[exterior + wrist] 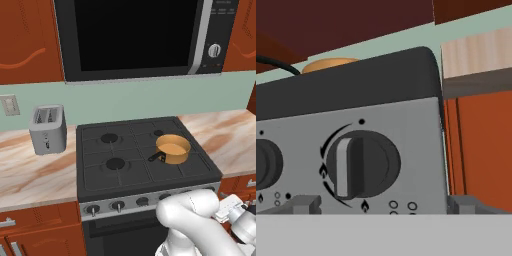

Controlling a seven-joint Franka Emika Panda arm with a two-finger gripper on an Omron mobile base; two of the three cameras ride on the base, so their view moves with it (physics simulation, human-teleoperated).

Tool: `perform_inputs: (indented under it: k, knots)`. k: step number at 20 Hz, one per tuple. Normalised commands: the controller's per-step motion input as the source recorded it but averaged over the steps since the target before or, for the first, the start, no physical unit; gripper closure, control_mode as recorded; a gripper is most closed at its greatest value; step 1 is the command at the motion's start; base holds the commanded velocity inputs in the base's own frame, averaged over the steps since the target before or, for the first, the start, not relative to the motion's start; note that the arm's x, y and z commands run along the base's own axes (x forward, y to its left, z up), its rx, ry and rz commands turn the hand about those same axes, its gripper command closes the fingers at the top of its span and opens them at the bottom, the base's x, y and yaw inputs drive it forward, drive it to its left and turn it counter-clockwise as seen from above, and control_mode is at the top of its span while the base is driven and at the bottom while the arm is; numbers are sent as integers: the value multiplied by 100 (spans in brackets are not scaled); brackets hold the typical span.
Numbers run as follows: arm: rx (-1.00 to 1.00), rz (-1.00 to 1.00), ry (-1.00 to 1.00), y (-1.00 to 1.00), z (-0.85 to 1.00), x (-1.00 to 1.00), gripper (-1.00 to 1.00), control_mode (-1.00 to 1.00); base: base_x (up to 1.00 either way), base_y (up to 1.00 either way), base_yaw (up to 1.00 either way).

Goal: Turn on the front right burner of the stove.

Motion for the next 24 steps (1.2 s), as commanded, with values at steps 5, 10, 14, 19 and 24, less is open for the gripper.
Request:
perform_inputs:
  k: [5,10,14,19,24]
  knots:
    - [2,-1,0,0,0,0,-100,-100,0,0,0]
    - [1,0,-3,0,0,-9,-100,-100,0,0,0]
    - [1,0,-6,10,4,-5,-100,-100,0,0,0]
    - [0,0,-5,17,13,-8,-100,-100,0,0,0]
    - [0,-2,0,15,14,7,-100,-100,0,0,0]
